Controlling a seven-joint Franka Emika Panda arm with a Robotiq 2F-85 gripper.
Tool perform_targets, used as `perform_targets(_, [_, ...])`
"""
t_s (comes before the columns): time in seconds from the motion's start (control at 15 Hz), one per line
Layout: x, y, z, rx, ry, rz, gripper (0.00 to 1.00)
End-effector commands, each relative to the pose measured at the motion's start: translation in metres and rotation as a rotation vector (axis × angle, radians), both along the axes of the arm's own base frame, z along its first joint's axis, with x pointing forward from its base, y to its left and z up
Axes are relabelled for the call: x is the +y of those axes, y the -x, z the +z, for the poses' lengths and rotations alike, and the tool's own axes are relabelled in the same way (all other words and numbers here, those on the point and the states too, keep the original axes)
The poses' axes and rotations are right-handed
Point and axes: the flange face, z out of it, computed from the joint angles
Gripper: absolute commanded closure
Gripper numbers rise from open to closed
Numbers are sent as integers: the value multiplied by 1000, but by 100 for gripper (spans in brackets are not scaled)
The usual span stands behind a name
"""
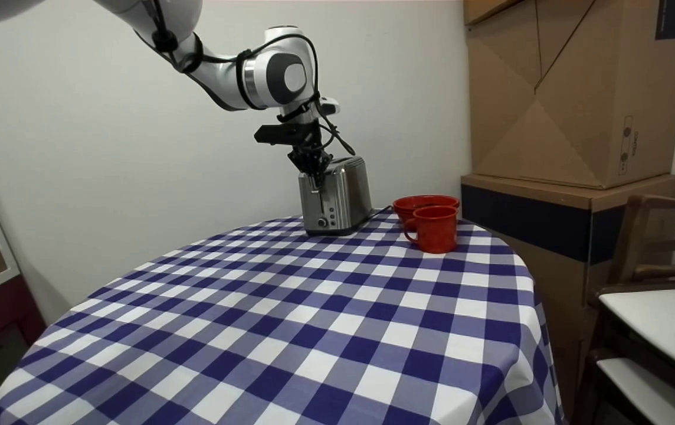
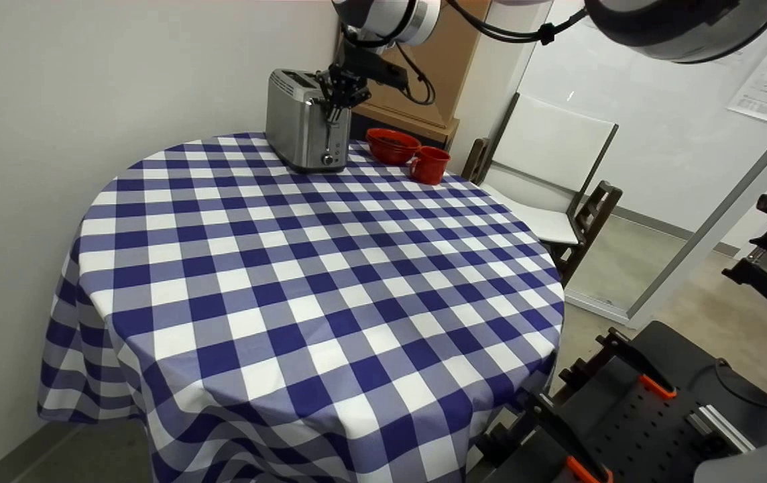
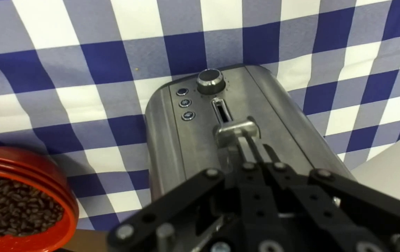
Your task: Push the lever on the toaster downwards.
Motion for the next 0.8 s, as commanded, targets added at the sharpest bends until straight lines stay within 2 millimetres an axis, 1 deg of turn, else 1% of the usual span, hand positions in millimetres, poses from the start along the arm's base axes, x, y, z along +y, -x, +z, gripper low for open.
perform_targets(0.0, [4, -7, -26, -44, 10, -13, 98])
perform_targets(0.27, [2, -4, -55, -12, 2, -15, 98])
perform_targets(0.47, [-5, 1, -83, 17, 6, -23, 98])
perform_targets(0.53, [-6, 2, -88, 19, 6, -26, 98])
perform_targets(0.73, [-9, 3, -89, 29, 0, -38, 98])
